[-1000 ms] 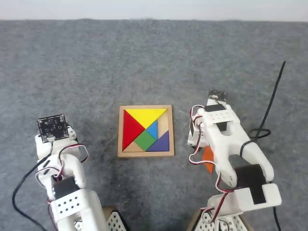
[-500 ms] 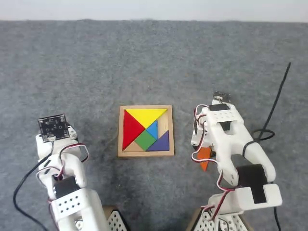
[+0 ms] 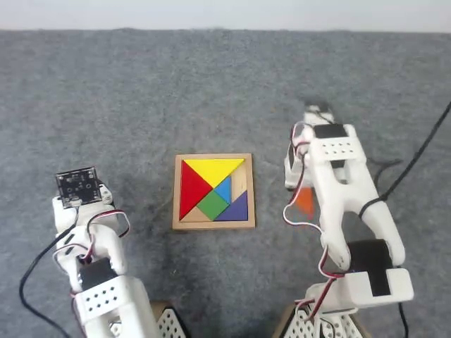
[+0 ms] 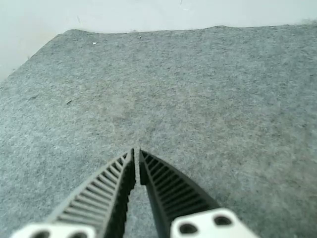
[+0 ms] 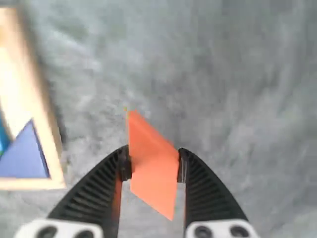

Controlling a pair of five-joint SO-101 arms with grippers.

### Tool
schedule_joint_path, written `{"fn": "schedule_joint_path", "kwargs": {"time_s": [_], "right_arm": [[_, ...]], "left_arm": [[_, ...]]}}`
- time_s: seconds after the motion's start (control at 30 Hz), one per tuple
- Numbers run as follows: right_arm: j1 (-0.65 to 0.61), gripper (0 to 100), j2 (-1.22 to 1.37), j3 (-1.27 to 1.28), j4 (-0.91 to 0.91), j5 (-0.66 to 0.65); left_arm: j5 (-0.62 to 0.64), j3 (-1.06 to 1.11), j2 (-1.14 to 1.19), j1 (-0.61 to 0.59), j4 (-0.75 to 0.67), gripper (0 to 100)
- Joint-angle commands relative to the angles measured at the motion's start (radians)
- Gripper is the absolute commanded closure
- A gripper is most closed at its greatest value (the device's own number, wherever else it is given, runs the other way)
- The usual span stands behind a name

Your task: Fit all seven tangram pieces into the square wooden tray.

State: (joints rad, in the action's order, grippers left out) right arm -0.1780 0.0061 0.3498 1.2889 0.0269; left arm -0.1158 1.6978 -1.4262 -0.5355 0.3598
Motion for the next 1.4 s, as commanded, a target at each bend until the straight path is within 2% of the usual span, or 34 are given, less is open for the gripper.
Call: {"fn": "schedule_joint_path", "kwargs": {"time_s": [0.0,0.1,0.23,0.33,0.47,0.6,0.73,0.9,1.07,1.27,1.37], "right_arm": [[0.01,95.8,-0.016,-0.121,0.016,-0.476],[0.008,95.7,-0.016,-0.144,0.018,-0.773],[-0.019,96.1,-0.016,-0.14,0.016,-1.036],[-0.045,96.1,-0.016,-0.141,0.013,-1.152],[-0.082,96.1,-0.031,-0.167,0.004,-1.146],[-0.101,96.1,-0.114,-0.169,-0.045,-0.97],[-0.096,96.1,-0.237,-0.157,-0.159,-0.704],[-0.111,96.1,-0.424,0.002,-0.404,-0.379],[-0.188,96.1,-0.636,0.265,-0.705,-0.138],[-0.334,96.1,-0.869,0.474,-0.992,0.16],[-0.41,96.2,-0.949,0.486,-1.023,0.247]], "left_arm": [[0.008,-0.033,-0.017,0.006,-0.026,98],[0.008,-0.033,-0.017,0.006,-0.026,98],[0.008,-0.033,-0.017,0.008,-0.026,98],[0.008,-0.033,-0.017,0.008,-0.026,98],[0.008,-0.033,-0.017,0.008,-0.026,98],[0.008,-0.033,-0.017,0.008,-0.026,98],[0.008,-0.033,-0.017,0.009,-0.026,98],[0.008,-0.033,-0.017,0.009,-0.026,98],[0.009,-0.036,-0.017,0.029,-0.021,98],[0.009,-0.137,-0.017,0.232,0.11,98],[0.011,-0.196,-0.017,0.359,0.172,97]]}}
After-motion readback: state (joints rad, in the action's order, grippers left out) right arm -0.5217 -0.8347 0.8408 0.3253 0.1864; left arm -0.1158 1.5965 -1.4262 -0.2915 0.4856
